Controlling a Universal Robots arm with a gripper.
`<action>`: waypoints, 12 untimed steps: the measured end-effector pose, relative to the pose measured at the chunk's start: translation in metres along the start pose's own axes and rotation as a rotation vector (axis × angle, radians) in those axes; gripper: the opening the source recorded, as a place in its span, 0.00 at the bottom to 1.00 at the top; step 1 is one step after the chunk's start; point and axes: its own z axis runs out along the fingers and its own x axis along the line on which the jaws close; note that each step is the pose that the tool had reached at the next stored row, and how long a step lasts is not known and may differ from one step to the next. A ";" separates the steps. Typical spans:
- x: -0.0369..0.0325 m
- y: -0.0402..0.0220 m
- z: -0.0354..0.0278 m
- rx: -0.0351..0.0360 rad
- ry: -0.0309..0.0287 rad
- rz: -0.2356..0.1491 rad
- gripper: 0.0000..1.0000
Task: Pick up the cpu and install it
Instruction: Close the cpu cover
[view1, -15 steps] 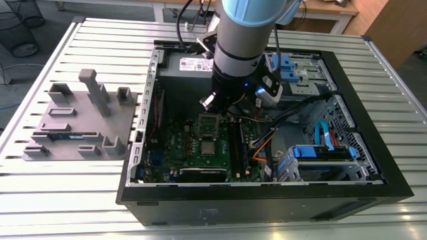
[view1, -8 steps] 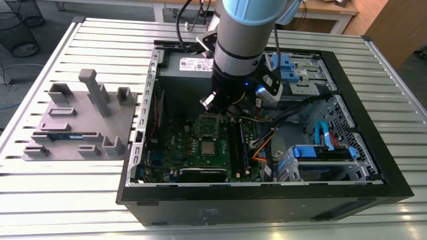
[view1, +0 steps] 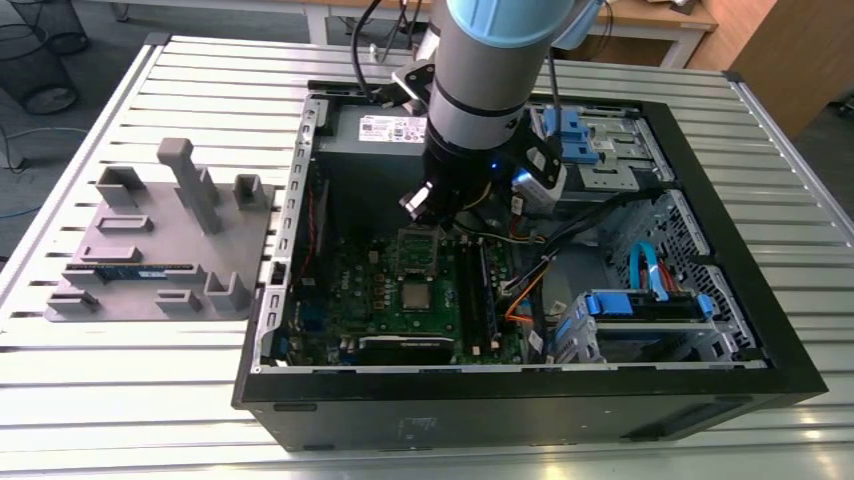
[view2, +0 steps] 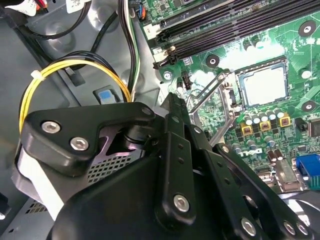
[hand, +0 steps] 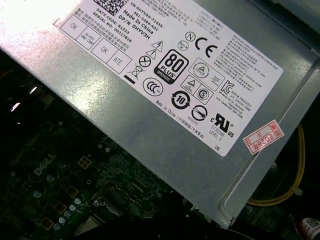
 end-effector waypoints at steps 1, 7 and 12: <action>0.0000 0.0000 0.0000 -0.0001 0.0001 -0.001 0.11; -0.0001 -0.0006 -0.0002 0.0015 0.0021 -0.004 0.11; -0.0007 -0.0019 -0.0003 0.0015 0.0028 -0.006 0.11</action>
